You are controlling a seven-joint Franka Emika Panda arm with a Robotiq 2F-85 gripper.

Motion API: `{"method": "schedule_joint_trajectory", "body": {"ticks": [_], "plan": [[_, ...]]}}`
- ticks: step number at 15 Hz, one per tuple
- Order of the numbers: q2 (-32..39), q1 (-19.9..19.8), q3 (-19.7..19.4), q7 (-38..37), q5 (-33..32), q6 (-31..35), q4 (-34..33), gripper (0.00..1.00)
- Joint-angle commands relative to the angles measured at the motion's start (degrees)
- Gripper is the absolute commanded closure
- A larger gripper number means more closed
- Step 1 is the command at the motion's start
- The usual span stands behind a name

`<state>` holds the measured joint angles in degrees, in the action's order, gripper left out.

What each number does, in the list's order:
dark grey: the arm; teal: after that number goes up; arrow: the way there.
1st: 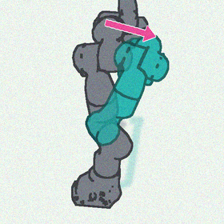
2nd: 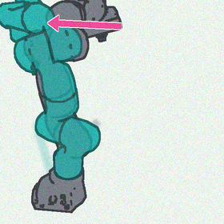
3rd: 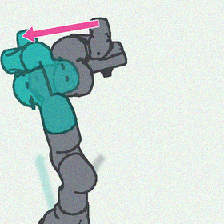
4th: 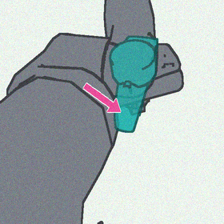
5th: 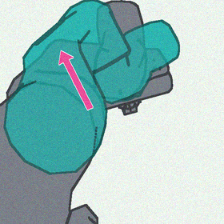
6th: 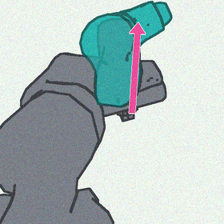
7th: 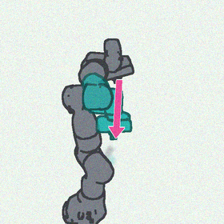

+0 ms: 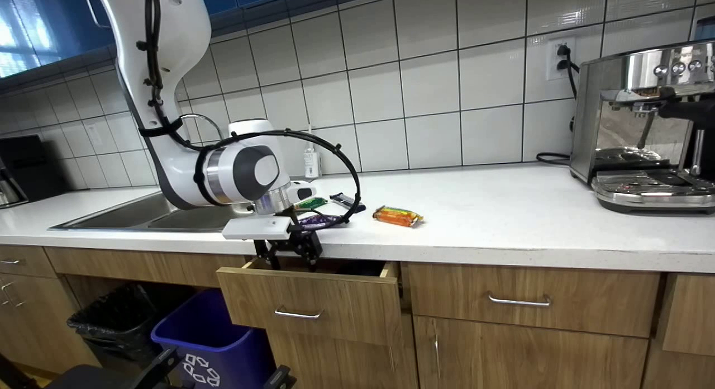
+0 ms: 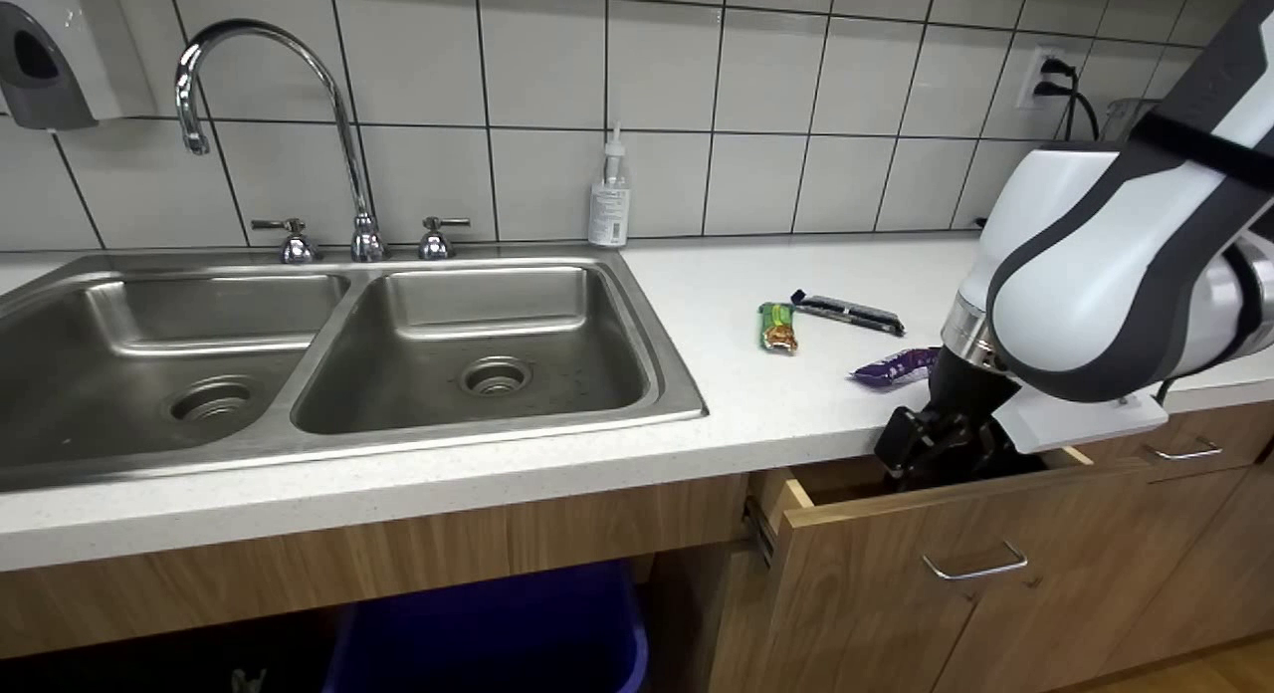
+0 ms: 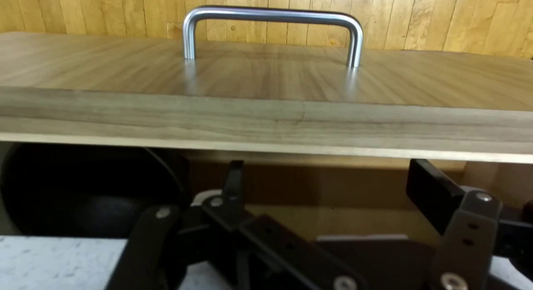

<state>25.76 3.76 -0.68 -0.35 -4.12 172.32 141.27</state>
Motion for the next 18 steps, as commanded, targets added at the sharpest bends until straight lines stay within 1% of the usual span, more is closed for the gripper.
{"method": "schedule_joint_trajectory", "body": {"ticks": [1,7,18], "plan": [[-1.12,0.15,0.39,-1.31,1.56,-1.07,2.19,0.00],[-1.75,-0.93,2.26,-1.54,4.63,-2.25,3.92,0.00],[-2.67,-1.27,3.48,-1.65,6.57,-4.45,5.70,0.00]]}}
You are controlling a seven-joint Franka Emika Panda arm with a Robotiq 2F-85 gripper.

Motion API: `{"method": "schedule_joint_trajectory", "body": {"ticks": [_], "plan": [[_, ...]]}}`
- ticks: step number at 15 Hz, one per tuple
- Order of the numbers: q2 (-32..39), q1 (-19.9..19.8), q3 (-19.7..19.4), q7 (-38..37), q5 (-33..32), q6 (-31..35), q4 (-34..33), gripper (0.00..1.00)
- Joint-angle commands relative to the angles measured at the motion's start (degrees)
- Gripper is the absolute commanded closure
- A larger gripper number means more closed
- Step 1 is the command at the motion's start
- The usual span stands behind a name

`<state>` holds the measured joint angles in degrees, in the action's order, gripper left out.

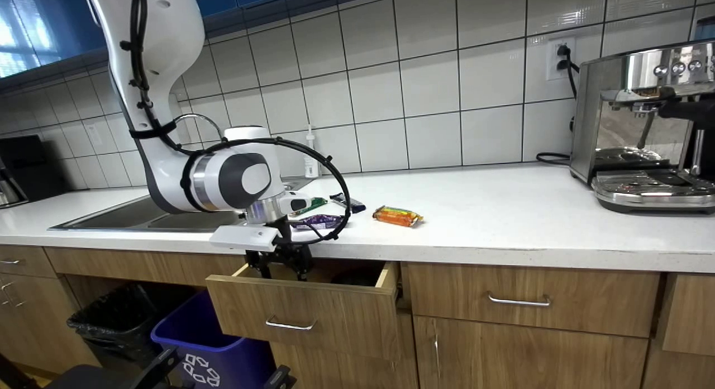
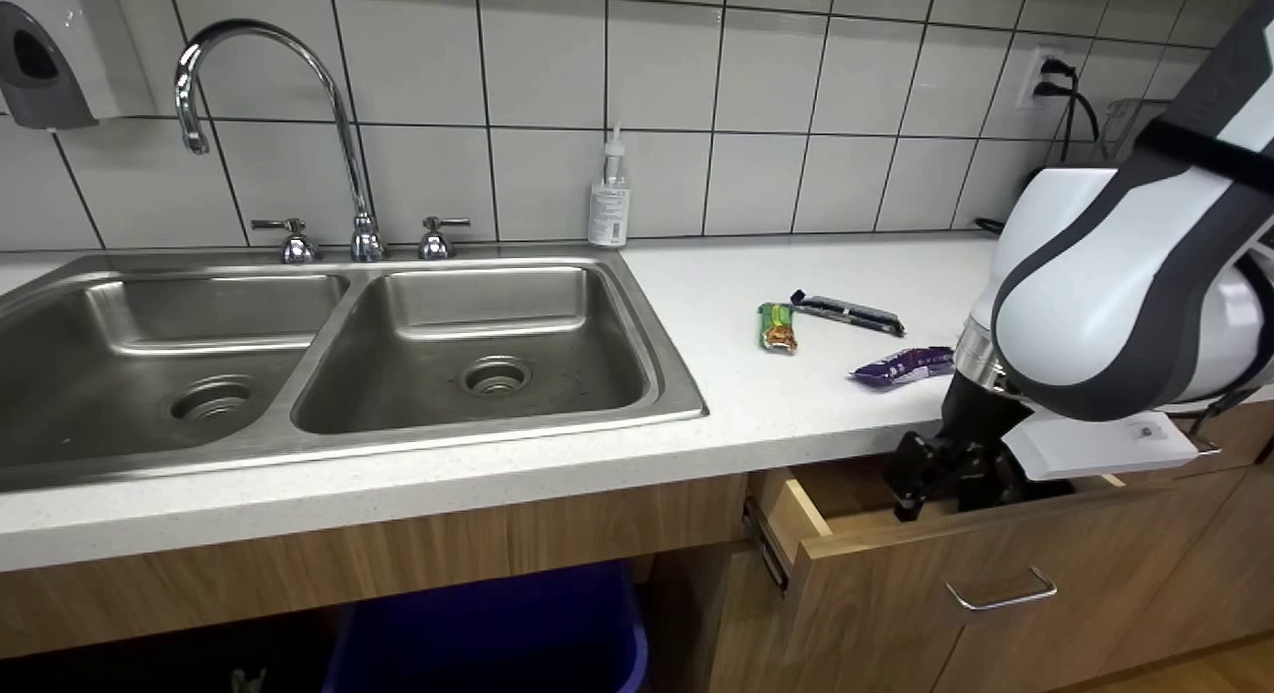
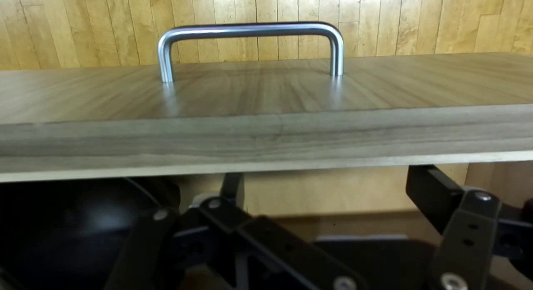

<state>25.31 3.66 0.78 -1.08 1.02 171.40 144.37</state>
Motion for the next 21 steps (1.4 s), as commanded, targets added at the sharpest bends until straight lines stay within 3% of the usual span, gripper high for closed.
{"method": "schedule_joint_trajectory", "body": {"ticks": [1,21], "plan": [[-2.26,-1.05,1.93,-0.98,1.49,-3.75,2.79,0.00],[-2.63,-1.60,4.17,-1.54,4.70,-5.81,6.32,0.00]]}}
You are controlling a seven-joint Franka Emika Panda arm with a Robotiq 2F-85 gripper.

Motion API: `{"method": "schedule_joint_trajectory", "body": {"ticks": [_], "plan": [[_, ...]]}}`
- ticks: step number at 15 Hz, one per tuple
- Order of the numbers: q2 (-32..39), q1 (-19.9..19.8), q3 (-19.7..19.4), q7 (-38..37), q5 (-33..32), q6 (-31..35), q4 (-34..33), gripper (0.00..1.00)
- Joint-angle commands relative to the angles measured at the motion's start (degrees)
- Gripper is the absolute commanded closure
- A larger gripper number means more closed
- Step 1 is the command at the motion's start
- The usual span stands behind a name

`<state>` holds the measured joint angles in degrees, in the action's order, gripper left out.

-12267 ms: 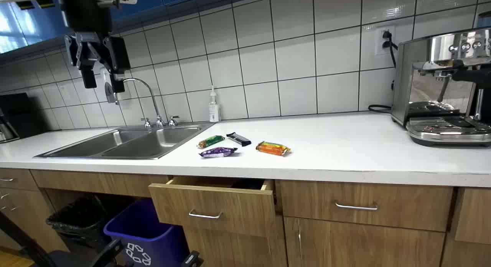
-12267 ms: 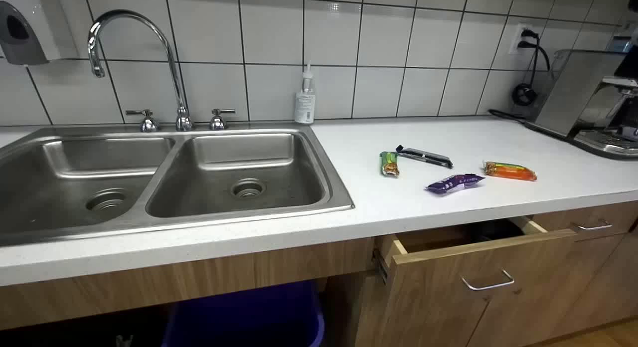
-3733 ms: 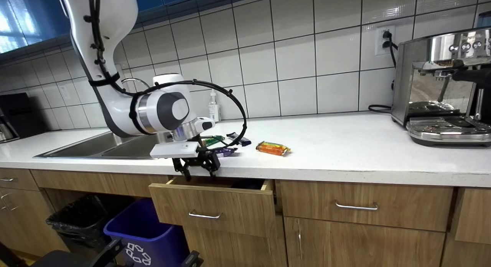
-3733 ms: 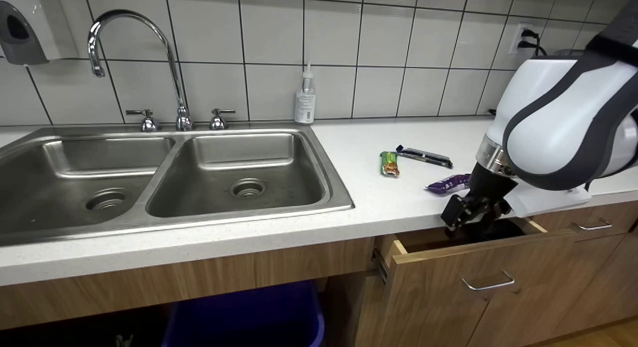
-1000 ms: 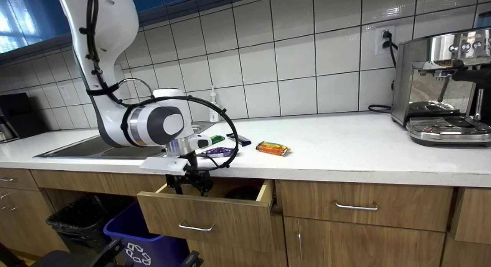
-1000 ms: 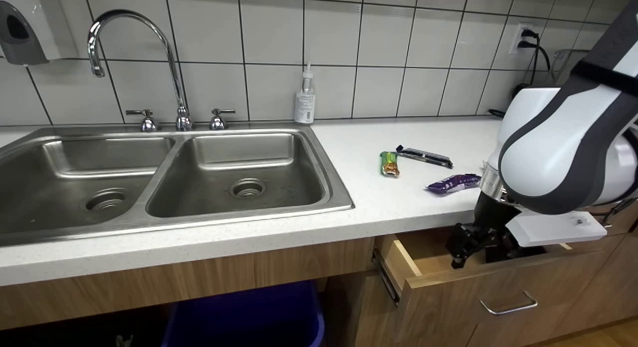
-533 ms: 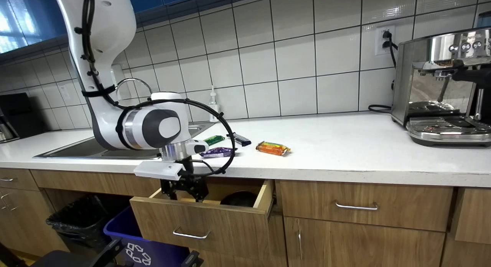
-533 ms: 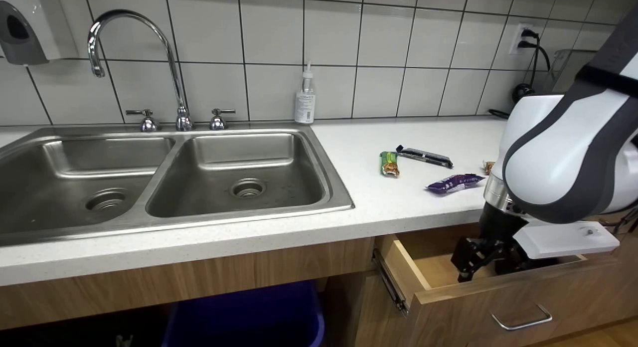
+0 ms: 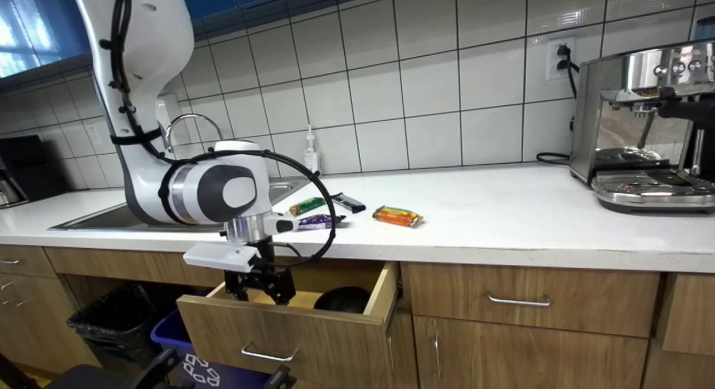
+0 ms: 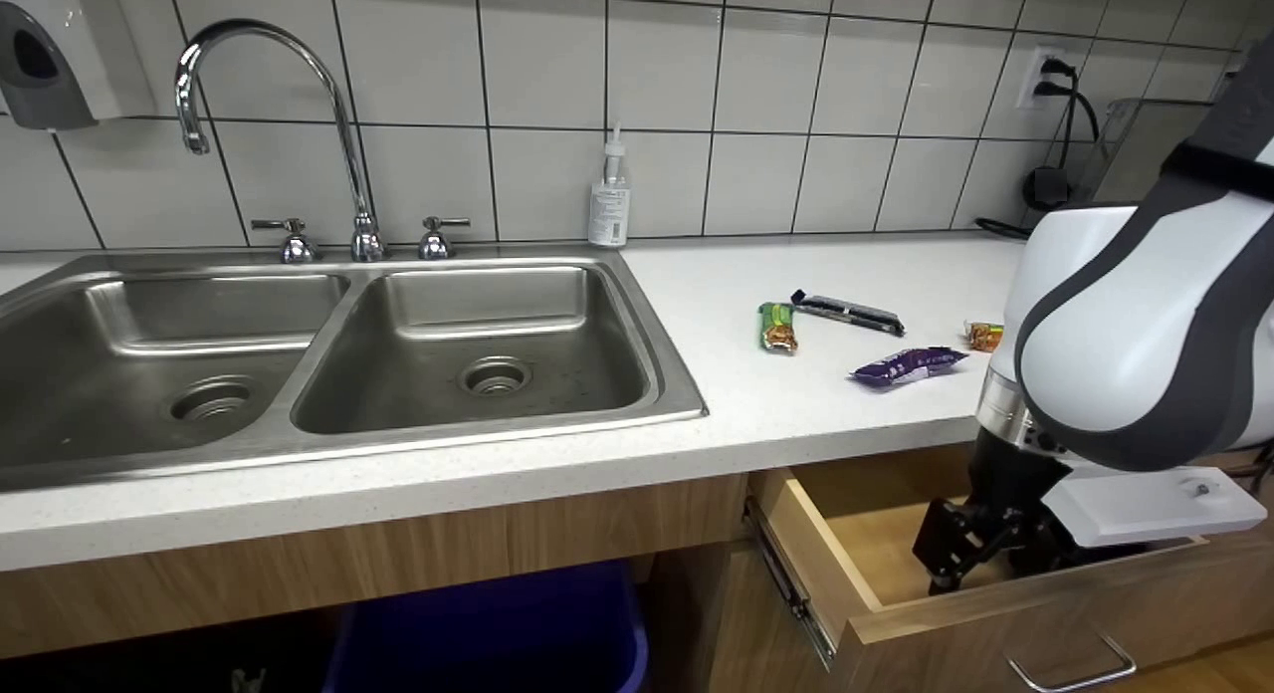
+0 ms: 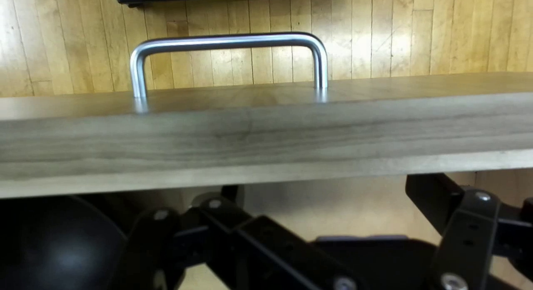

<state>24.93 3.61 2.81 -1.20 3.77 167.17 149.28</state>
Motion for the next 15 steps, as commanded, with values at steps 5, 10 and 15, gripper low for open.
{"method": "schedule_joint_trajectory", "body": {"ticks": [5,10,15], "plan": [[-4.09,-3.81,5.35,-0.63,6.13,-1.21,1.36,0.00],[-7.61,-6.44,8.65,0.57,10.47,-1.70,1.29,0.00],[-12.61,-5.94,8.24,0.37,12.11,-5.51,1.60,0.00]]}}
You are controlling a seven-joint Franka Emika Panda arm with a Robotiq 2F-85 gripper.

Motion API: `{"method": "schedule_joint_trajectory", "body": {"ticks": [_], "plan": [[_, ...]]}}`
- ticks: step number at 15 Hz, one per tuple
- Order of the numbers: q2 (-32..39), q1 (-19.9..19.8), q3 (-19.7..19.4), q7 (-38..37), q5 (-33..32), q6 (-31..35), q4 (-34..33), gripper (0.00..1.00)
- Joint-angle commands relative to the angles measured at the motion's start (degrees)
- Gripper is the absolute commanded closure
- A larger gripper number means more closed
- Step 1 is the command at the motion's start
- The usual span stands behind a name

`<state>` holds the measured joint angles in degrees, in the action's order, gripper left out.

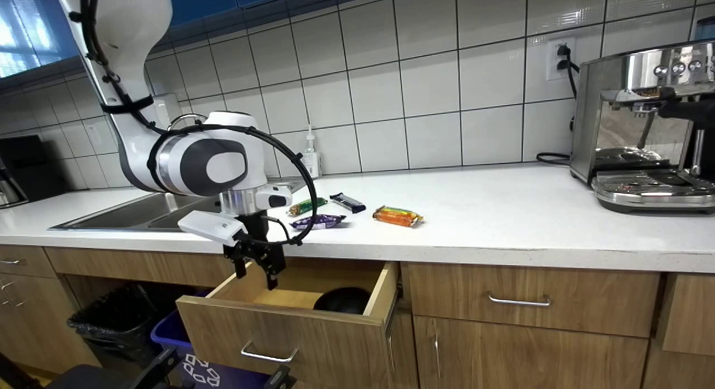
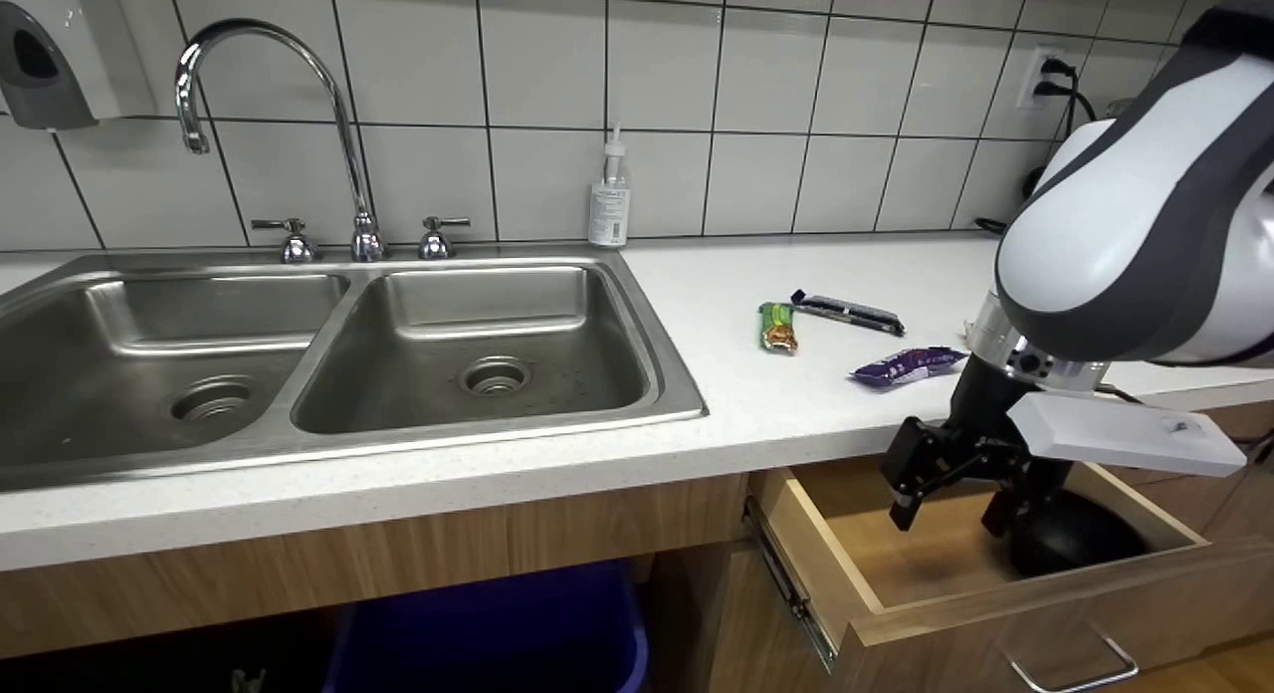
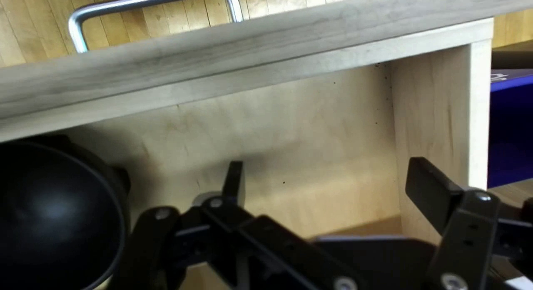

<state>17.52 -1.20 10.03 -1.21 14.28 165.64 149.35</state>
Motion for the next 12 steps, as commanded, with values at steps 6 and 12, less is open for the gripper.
{"method": "schedule_joint_trajectory", "body": {"ticks": [6,12], "plan": [[-10.38,0.09,-1.80,0.14,1.38,-10.13,0.56,0.00],[-13.22,0.23,-4.89,-0.26,1.26,-14.41,-1.88,0.00]]}}
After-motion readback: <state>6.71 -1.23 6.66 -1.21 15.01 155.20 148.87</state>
